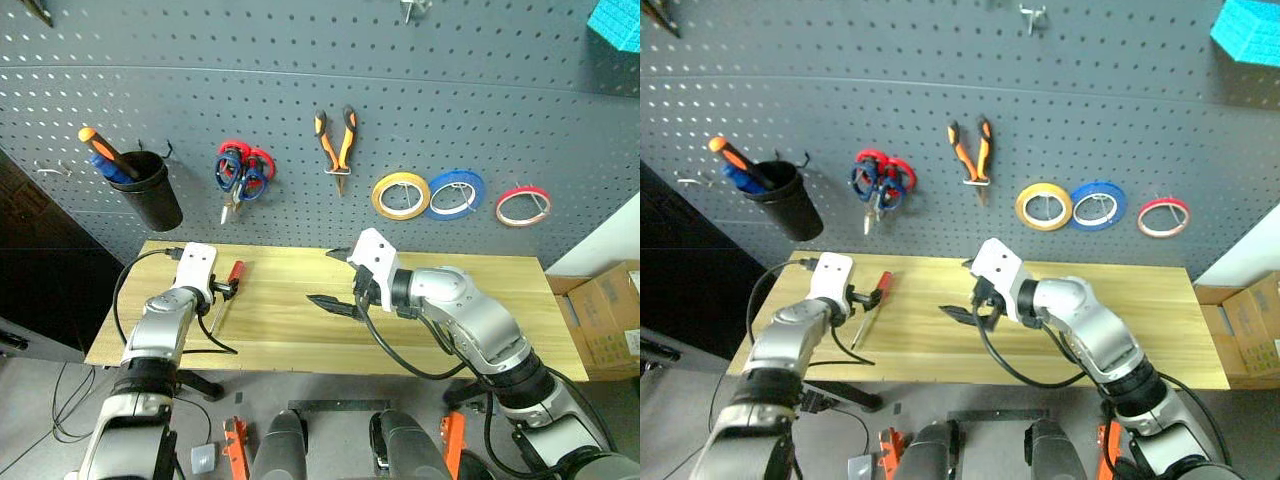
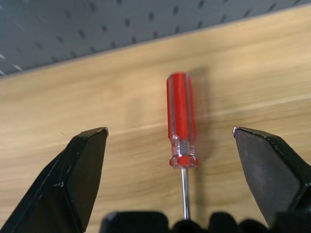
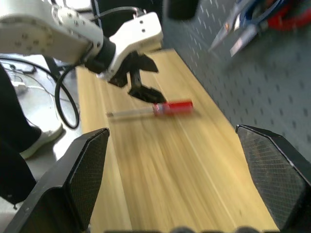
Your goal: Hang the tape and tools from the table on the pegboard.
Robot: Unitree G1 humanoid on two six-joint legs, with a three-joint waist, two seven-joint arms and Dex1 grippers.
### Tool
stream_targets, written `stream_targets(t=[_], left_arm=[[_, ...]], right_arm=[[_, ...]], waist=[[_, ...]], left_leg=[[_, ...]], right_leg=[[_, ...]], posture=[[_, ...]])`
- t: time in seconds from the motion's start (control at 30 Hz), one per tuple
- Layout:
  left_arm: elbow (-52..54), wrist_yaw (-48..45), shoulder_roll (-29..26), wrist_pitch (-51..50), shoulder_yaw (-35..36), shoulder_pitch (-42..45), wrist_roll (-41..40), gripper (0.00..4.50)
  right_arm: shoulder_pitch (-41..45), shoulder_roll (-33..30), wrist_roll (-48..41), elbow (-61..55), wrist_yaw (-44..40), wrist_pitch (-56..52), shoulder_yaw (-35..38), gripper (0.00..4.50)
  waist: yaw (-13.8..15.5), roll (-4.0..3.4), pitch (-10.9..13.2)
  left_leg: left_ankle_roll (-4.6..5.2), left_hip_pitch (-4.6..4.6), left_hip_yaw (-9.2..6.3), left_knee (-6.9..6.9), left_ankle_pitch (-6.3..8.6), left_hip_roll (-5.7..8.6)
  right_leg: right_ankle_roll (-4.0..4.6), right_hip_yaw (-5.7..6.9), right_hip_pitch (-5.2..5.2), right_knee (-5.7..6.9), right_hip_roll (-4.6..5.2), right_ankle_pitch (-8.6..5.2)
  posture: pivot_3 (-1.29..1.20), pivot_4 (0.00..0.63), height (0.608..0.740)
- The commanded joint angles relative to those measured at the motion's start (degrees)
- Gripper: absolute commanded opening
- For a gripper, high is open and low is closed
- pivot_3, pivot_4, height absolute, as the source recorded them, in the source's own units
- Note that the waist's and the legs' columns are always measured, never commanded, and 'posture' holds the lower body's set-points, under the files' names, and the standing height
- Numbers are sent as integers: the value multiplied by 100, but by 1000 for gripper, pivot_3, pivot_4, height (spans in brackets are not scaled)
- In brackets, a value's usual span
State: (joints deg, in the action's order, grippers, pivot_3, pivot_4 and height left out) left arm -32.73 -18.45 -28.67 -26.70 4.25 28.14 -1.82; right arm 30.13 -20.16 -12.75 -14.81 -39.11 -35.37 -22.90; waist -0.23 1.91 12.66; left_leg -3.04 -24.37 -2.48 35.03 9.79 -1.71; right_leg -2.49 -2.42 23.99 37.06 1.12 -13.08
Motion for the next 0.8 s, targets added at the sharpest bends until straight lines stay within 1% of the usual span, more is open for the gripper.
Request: stream_targets(t=[0.03,0.1,0.23,0.3,0.33,0.37,0.4,0.43,0.63,0.67,0.8], left_arm=[[-657,-151,-22,228,-137,330,152,4436],[-959,-207,-32,293,-207,458,202,4436],[-1613,-438,-20,249,-275,747,209,4436],[-1805,-520,-35,273,-351,866,281,4436],[-1844,-565,-37,273,-366,905,289,4080],[-1843,-607,-35,262,-371,922,288,3858],[-1842,-638,-33,258,-376,934,288,3527],[-1837,-658,-31,256,-376,939,289,3119],[-1694,-629,-1,179,-360,922,273,989],[-1659,-625,9,154,-364,915,269,756],[-1597,-572,26,120,-369,933,275,749]], right_arm=[[92,-15,-37,-139,-48,29,213,4500],[98,-14,-46,-183,-40,-43,261,4500],[76,-25,-13,-285,27,-207,313,4500],[44,-49,12,-312,44,-242,315,4500],[34,-57,11,-324,49,-251,319,4500],[26,-60,12,-333,53,-257,319,4500],[21,-63,14,-339,57,-260,317,4500],[17,-62,17,-343,64,-262,312,4500],[32,-82,42,-299,91,-222,320,4500],[34,-94,51,-285,89,-208,326,4500],[59,-105,56,-229,82,-167,343,4500]], waist=[[-14,4,70],[-31,3,126],[-90,4,209],[-122,-1,234],[-135,-5,238],[-147,-7,241],[-156,-7,243],[-162,-8,244],[-169,-9,250],[-169,-10,251],[-171,-10,259]], left_leg=[[0,-17,-2,0,0,0],[1,-41,-13,-1,0,-1],[2,-41,-22,-2,1,-1],[2,-41,-24,-1,1,3],[2,-41,-23,2,0,4],[1,-40,-22,4,0,4],[1,-39,-21,4,-1,4],[1,-39,-21,5,-1,4],[1,-39,-23,0,0,1],[1,-39,-23,0,0,1],[1,-39,-22,0,0,1]], right_leg=[[-4,2,19,4,-1,4],[2,8,40,10,-5,8],[0,14,40,16,-5,6],[-19,14,36,14,-2,-5],[-20,14,35,13,-2,-5],[-21,12,34,14,-1,-4],[-21,11,33,14,-1,-4],[-21,11,33,15,-1,-4],[-22,12,36,14,-4,-5],[-22,12,36,13,-4,-5],[-22,11,36,11,-3,-5]], posture=[[1,301,740],[-10,307,740],[-32,320,740],[-31,321,740],[-31,321,740],[-30,321,740],[-30,320,740],[-31,318,740],[-28,313,740],[-29,313,740],[-32,305,740]])
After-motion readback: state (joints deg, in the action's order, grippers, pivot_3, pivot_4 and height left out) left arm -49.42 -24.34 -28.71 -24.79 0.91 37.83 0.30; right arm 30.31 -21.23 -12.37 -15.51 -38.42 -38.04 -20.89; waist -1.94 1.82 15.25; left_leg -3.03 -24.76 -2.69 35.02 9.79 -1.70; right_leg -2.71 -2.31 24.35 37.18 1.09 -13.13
